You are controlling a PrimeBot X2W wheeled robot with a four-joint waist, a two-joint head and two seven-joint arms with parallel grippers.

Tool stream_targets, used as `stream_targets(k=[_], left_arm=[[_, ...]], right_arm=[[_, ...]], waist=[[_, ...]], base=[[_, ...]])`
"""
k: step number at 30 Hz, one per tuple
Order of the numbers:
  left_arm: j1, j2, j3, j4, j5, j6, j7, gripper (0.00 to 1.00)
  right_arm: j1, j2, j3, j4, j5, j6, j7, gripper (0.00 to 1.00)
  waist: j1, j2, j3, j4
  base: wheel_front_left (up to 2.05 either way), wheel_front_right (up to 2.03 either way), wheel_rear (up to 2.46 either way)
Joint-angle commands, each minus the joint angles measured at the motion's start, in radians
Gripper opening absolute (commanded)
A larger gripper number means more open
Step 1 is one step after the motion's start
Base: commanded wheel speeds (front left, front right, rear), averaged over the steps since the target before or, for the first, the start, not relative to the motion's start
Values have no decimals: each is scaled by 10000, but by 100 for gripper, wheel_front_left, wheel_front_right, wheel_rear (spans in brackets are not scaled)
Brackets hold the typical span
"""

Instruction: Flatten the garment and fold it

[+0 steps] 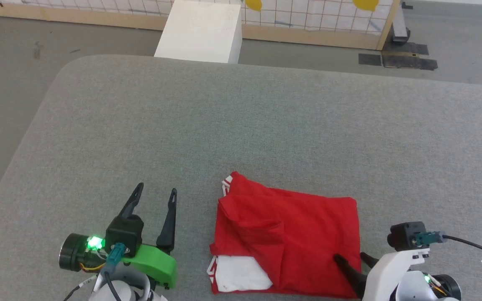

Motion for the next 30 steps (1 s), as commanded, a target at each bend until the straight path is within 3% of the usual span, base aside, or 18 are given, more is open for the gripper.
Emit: stream_targets(k=[1, 6, 7, 9, 15, 20, 30], left_arm=[[-129, 88, 11, -18, -104, -41, -39, 100], [-176, 64, -27, 4, -104, -42, -39, 100], [-188, 49, -40, 20, -99, -44, -40, 100], [-218, 23, -58, 49, -96, -51, -40, 100], [-188, 5, -73, 156, -148, -72, -42, 100], [-106, -32, -126, 126, -203, -94, -42, 100], [-39, -311, -346, -309, -242, -105, -44, 100]], right_arm=[[-211, 36, 46, 91, -30, -11, 75, 100], [-329, 70, 213, 324, -32, -11, 184, 100], [-350, 75, 239, 377, -36, -11, 196, 75], [-406, 81, 307, 431, -48, -11, 173, 0], [-651, -61, 530, 443, -251, -11, 8, 0], [-1010, -943, 1086, 104, -431, -11, 118, 0], [-3295, -4830, 3829, -959, -2, -11, 547, 0]], waist=[[0, 0, 85, 83], [0, 0, 221, 188], [0, 0, 239, 208], [0, 0, 268, 235], [0, 0, 22, 155], [0, 0, -313, -138], [0, 0, 20, -1500]], base=[[0, 0, 0], [0, 0, 0], [0, 0, 0], [0, 0, 0], [0, 0, 0], [0, 0, 0], [0, 0, 0]])
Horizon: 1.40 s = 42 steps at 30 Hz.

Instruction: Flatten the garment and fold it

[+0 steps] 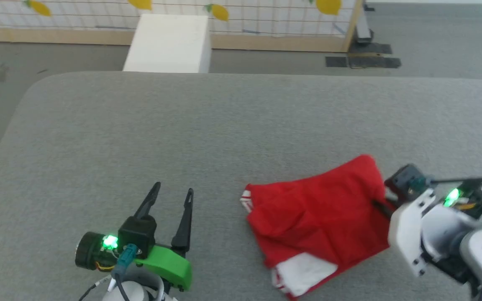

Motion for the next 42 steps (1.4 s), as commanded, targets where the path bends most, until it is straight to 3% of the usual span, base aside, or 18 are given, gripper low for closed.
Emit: stream_targets(k=[1, 8, 17, 29, 42], left_arm=[[-9, -120, -45, -68, 27, -36, -44, 100], [-357, -354, -299, -379, 270, -205, -45, 100], [-853, -418, -205, -680, 565, -272, -46, 100], [-1317, -186, -92, -1156, 742, -381, -24, 100], [-1545, -106, -73, -1232, 724, -375, 1, 100]], right_arm=[[-516, -458, 289, -81, 155, -13, -8, 0], [-2463, -2595, 1877, 186, 635, -13, -435, 0], [-3325, -4109, 2290, 2064, 742, -13, -1862, 0], [-3659, -4582, 668, 5603, 363, -13, -3607, 0], [-3886, -4062, -591, 7746, -428, -13, -4360, 0]], waist=[[0, -1, 360, -711], [0, -1, 1256, -1676], [0, -1, 2229, -2171], [0, -1, 3136, -1958], [0, -1, 3454, -1684]], base=[[0, 0, 0], [0, 0, 0], [0, 0, 0], [0, 0, 0], [0, 0, 0]])
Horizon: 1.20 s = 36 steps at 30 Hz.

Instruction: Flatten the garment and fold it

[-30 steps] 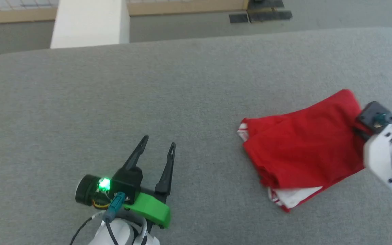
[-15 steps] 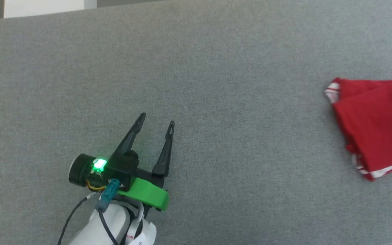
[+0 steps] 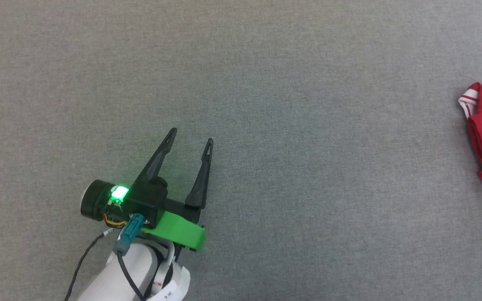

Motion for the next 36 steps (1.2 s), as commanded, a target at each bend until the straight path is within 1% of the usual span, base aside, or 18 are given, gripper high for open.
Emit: stream_targets(k=[1, 2, 3, 5, 8, 10, 17, 24, 27, 29, 32, 35, 36], left_arm=[[-158, 50, 7, 51, 71, -26, -7, 100], [-147, 38, 9, 90, 55, -23, -9, 100], [-83, -29, 37, 237, -16, 2, -18, 100], [-19, -75, 79, 335, -73, 24, -25, 100], [111, -134, 128, 549, -136, 48, -34, 100], [223, -159, 234, 663, -219, 110, -38, 100], [805, -20, 832, 957, -704, 380, -40, 100], [1481, 382, 1215, 823, -1024, 662, 165, 100], [1744, 551, 1346, 659, -1117, 803, 302, 100], [1890, 630, 1377, 569, -1155, 866, 393, 100], [2094, 666, 1442, 485, -1256, 1003, 530, 100], [2287, 678, 1506, 453, -1352, 1131, 599, 100], [2316, 685, 1511, 454, -1351, 1154, 599, 100]], right_arm=[[-257, 96, -149, 151, -88, -19, -70, 9], [-272, 137, -183, 205, -144, -19, -68, 68], [-358, 273, -298, 281, -230, -19, -216, 100], [-415, 420, -417, 297, -129, -19, -348, 100], [-468, 797, -679, 331, 339, -19, -665, 100], [-504, 1050, -804, 145, 657, -19, -939, 100], [-199, 1909, -1138, -1335, 1816, -19, -2245, 100], [934, 2949, -1706, -2924, 2396, -19, -2748, 100], [1666, 3861, -2425, -3578, 2611, -19, -2842, 100], [2220, 4449, -2702, -4052, 2421, -19, -2880, 100], [3043, 5305, -3072, -4726, 1884, -19, -2898, 100], [3971, 6317, -3560, -5438, 1213, -19, -2872, 100], [4152, 6498, -3644, -5584, 1070, -19, -2858, 100]], waist=[[-1, -1, -113, 8], [-1, -1, -189, 9], [-1, -1, -575, -5], [-1, -1, -878, -18], [-1, -1, -1528, 9], [-1, -1, -1898, 23], [-1, -1, -3277, 213], [-1, -1, -4210, 426], [-1, -1, -4423, 486], [-1, -1, -4520, 541], [-1, -1, -4611, 605], [-1, -1, -4681, 694], [-1, -1, -4692, 714]], base=[[0, 0, 0], [0, 0, 0], [0, 0, 0], [0, 0, 0], [0, 0, 0], [0, 0, 0], [0, 0, 0], [0, 0, 0], [0, 0, 0], [0, 0, 0], [0, 0, 0], [0, 0, 0], [0, 0, 0]])
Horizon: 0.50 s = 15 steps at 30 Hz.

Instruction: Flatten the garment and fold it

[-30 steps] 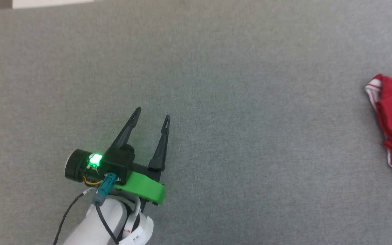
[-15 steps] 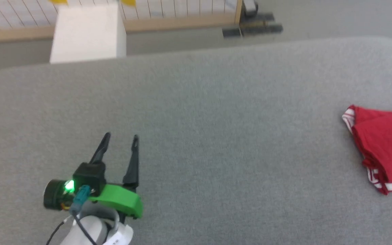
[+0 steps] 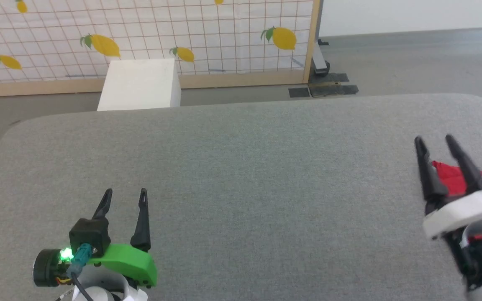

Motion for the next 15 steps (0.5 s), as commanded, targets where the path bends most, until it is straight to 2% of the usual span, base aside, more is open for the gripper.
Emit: stream_targets(k=[1, 8, 15], left_arm=[[167, 87, 37, -22, 1, 79, 7, 100], [321, 116, -139, 75, 119, 156, 21, 100], [574, 80, -321, 266, 138, 206, 37, 100]], right_arm=[[417, 367, -182, -315, -297, -11, -3, 100], [2191, 1709, -825, -1652, -1683, -11, 374, 100], [3159, 2145, -913, -2260, -2685, -11, 631, 100]], waist=[[1, 0, -109, 129], [1, 0, -274, 374], [1, 0, -388, 465]], base=[[0, 0, 0], [0, 0, 0], [0, 0, 0]])
